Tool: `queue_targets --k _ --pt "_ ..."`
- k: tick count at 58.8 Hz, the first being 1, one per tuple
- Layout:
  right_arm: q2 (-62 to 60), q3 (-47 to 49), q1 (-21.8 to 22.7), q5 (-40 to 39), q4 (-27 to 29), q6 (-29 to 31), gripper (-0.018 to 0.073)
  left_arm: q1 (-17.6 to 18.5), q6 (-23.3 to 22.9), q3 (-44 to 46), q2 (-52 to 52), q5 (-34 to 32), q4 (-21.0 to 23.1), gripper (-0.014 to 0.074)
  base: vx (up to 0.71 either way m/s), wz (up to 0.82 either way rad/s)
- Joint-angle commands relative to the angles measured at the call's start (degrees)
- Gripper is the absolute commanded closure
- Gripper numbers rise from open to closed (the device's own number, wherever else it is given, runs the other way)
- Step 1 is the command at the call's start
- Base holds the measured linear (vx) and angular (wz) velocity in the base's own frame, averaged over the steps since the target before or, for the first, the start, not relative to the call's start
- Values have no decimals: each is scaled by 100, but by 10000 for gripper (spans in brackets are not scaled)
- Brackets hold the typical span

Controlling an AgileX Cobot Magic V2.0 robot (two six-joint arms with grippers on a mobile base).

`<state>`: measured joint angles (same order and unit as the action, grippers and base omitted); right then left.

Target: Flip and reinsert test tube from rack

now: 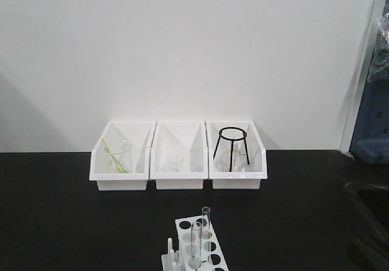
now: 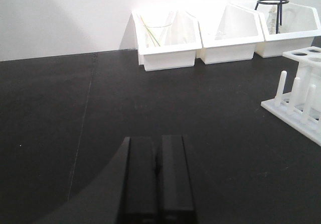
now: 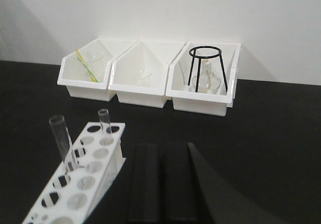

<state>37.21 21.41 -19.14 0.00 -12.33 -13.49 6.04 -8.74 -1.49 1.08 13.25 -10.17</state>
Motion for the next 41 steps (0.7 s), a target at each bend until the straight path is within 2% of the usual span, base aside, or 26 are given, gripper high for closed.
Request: queue_targets --k 1,10,19,31,41 --pt "-557 -471 348 -786 204 432 570 1 -50 23 46 -457 27 602 0 0" --pt "-1696 -1548 1295 -832 301 427 570 1 -50 23 46 -457 27 602 0 0" --pt "-2799 -2166 1786 -783 293 422 570 1 -50 23 46 -457 27 602 0 0" --pt "-3869 -2330 1905 -494 263 422 570 1 -50 23 46 -457 27 602 0 0" --pt "-3838 -2330 1905 -511 263 422 570 1 -50 23 46 -457 27 602 0 0"
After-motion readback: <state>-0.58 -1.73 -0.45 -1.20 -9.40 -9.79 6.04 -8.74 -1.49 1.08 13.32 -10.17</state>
